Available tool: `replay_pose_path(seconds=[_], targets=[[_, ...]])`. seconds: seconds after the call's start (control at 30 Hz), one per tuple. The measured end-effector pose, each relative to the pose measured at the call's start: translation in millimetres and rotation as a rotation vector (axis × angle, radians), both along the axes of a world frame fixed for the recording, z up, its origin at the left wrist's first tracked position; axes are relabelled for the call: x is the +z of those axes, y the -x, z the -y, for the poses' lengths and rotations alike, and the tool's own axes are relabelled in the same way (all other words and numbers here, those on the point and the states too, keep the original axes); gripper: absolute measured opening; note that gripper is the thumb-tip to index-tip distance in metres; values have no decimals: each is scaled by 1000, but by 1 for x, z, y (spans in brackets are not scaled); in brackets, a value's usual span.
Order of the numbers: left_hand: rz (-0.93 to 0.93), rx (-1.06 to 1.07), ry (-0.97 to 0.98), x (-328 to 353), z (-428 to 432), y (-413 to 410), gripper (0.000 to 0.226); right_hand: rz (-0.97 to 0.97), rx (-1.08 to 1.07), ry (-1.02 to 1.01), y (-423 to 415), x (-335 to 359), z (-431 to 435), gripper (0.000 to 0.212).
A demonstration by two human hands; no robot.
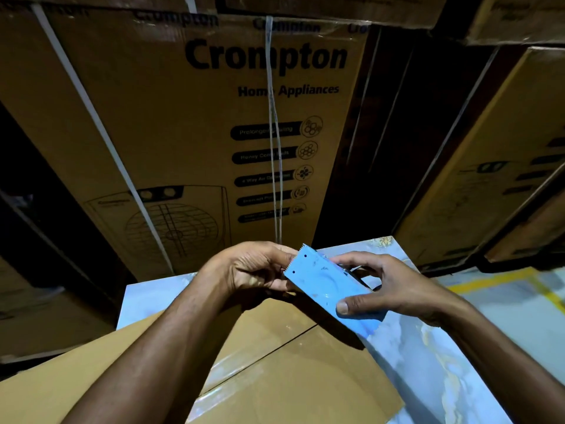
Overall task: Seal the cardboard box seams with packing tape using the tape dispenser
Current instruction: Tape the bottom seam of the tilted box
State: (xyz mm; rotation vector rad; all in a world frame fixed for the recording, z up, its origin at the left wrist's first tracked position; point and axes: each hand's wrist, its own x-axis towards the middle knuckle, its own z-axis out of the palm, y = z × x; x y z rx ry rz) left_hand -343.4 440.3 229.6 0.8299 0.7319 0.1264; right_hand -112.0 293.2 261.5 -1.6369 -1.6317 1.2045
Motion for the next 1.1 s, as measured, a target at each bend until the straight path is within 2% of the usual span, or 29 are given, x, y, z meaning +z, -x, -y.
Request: replay_pose_path(seconds=[0.23,0.37,0.53,0.57,0.67,0.77,0.83,0.9,1.0,1.1], targets=[[-56,-15,-158,-7,1,0,23,44,18,1,2,-4,3,72],[-49,138,-296,-9,6,-7,28,4,-22,16,2,-9,6,73],[2,328,-490,-21,12,-17,17,-156,-100,94,7,-17,12,62],[31,384,-502,-22,11,-17,18,-178,-107,106,8,-18,15,60],[69,506,-379,-22,6,-11,19,-200,-126,100,7,-21,22,58],[-24,317,-273,-20,8,-3,17,-150,-106,66,4,-20,27,63],[-43,145,-177,-17,10,-1,26,-112,-84,59,5,-19,27,64],[-45,33,-119,-13,11,-1,25,-94,-73,58,8,-16,27,63],[-53,-25,-145,-9,9,-1,15,-71,-64,44,11,-14,26,62],[-59,-20,-188,-6,8,2,29,-74,-65,45,12,-12,26,60]])
